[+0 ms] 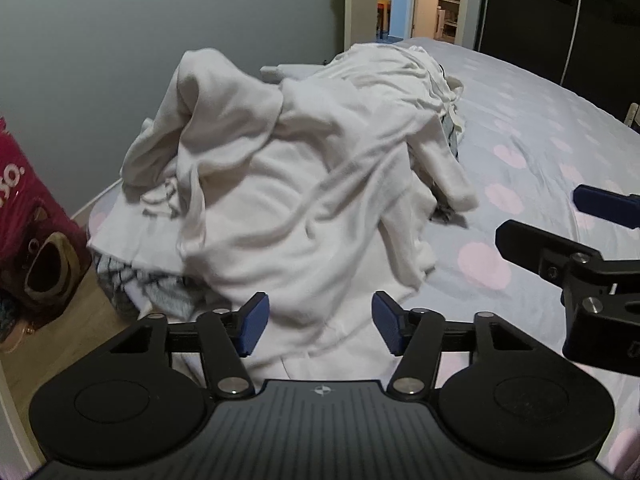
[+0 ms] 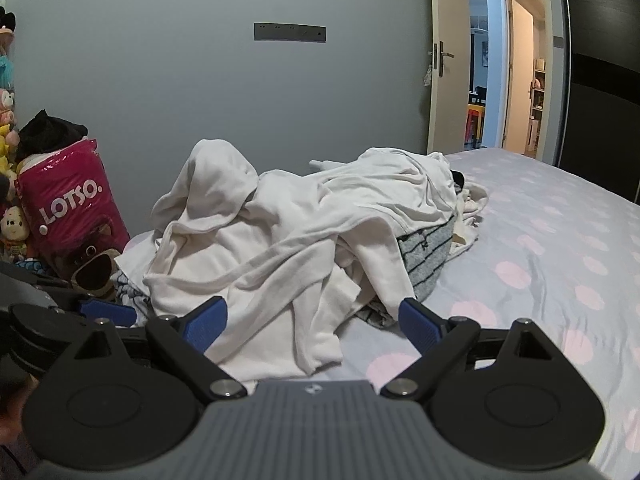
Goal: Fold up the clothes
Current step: 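Grasp the white shirt with the left gripper while the right gripper grasps another edge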
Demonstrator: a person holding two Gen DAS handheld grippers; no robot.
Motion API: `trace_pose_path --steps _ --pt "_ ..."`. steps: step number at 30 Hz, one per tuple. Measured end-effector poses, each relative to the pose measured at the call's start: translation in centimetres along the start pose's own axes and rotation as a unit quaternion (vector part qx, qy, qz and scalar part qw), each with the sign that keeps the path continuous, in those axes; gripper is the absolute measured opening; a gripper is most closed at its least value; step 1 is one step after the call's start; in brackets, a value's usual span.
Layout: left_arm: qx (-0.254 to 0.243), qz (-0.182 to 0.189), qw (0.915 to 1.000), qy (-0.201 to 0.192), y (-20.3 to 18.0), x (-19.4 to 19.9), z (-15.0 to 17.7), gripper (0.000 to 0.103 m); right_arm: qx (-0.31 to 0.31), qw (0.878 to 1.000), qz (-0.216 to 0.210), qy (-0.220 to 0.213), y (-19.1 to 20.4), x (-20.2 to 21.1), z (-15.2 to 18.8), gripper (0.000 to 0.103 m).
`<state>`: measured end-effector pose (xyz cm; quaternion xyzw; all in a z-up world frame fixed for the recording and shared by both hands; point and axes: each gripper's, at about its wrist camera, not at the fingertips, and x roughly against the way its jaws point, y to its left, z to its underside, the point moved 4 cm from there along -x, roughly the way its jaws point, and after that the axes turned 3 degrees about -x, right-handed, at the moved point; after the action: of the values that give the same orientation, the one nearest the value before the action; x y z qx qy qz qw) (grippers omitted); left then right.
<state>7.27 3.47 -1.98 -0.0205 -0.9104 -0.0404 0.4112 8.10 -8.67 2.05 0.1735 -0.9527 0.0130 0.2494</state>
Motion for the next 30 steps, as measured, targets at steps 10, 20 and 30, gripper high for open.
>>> trace_pose_path --steps 10,20,30 --pt "-0.042 -0.068 0.9968 0.006 6.0 -5.7 -6.2 0.043 0.019 0.999 -0.011 0.03 -0.4 -7.4 -3.2 0.075" --pt "0.039 -0.067 0.9965 0.03 10.2 -11.2 -6.7 0.004 -0.004 0.997 -0.031 0.071 0.8 -14.5 -4.3 0.075" --pt "0.046 -0.062 0.9955 -0.055 8.9 -6.7 -9.8 0.002 -0.052 0.995 0.001 0.084 -0.3 -15.7 -4.9 0.016"
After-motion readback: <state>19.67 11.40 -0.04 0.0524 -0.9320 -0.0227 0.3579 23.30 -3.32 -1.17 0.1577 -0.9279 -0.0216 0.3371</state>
